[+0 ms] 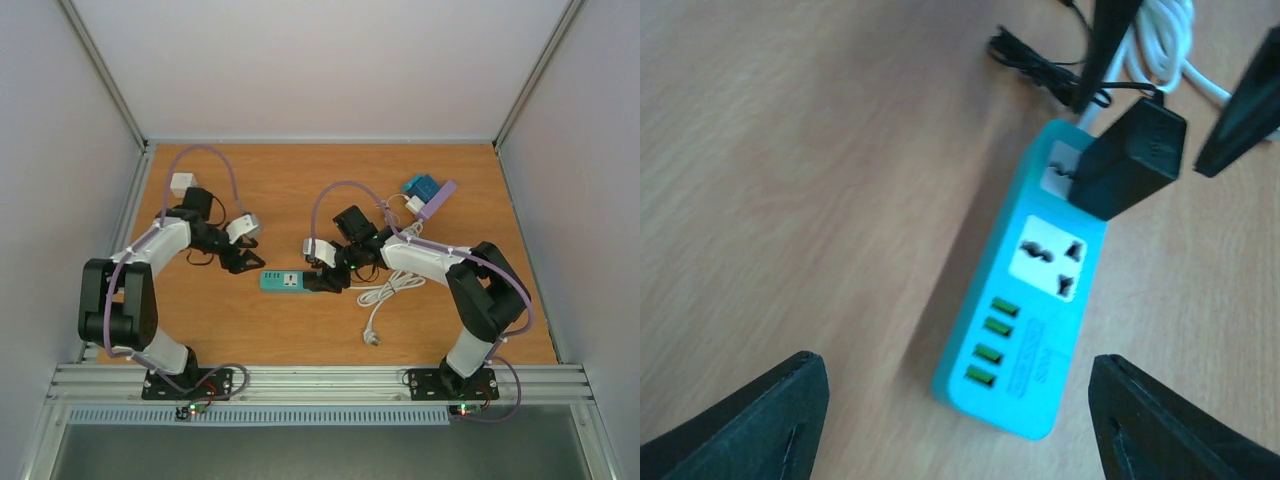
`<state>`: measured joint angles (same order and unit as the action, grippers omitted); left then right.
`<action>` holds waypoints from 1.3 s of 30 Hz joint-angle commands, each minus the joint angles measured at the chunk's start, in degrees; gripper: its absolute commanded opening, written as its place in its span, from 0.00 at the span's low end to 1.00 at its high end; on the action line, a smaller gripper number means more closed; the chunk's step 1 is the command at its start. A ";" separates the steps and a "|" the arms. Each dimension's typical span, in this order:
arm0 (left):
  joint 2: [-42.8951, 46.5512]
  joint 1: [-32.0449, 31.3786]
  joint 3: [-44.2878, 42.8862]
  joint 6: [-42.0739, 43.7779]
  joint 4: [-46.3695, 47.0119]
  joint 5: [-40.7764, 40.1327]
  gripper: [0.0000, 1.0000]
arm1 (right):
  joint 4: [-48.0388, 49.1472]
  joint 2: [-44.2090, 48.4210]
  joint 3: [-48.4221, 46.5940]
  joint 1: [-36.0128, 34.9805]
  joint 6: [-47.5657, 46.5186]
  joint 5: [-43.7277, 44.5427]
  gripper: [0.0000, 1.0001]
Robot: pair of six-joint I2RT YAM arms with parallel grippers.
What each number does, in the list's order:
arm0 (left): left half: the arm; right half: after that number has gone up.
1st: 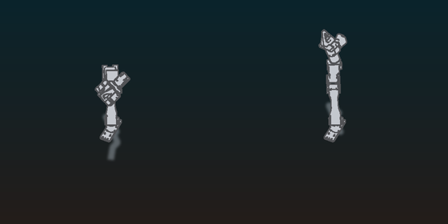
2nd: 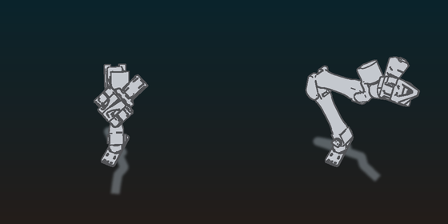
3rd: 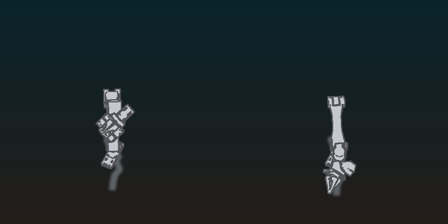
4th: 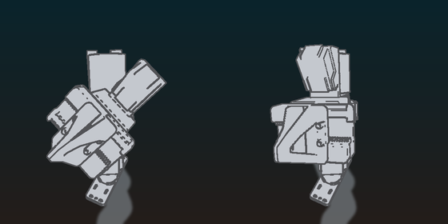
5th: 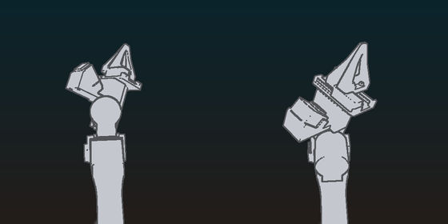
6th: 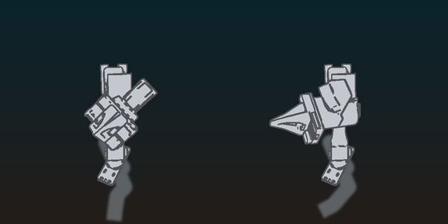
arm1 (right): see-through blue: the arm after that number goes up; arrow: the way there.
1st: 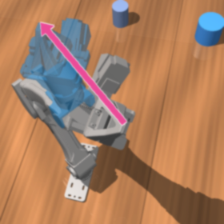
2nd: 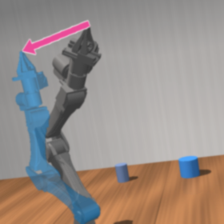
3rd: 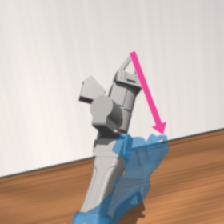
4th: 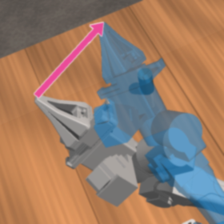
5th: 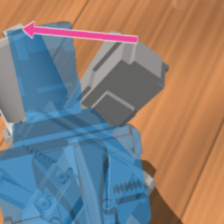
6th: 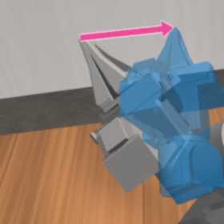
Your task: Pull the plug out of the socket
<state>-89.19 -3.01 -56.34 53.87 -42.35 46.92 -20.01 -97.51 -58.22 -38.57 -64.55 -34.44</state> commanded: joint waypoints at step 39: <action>-10.79 -15.90 6.37 -6.40 17.02 -10.61 0.56 | 1.68 -1.26 -2.58 -2.98 3.49 0.25 0.21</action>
<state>-99.22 -18.72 -52.07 43.88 -26.48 40.16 -18.39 -99.26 -59.09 -40.64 -62.57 -33.69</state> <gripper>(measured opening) 0.567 0.299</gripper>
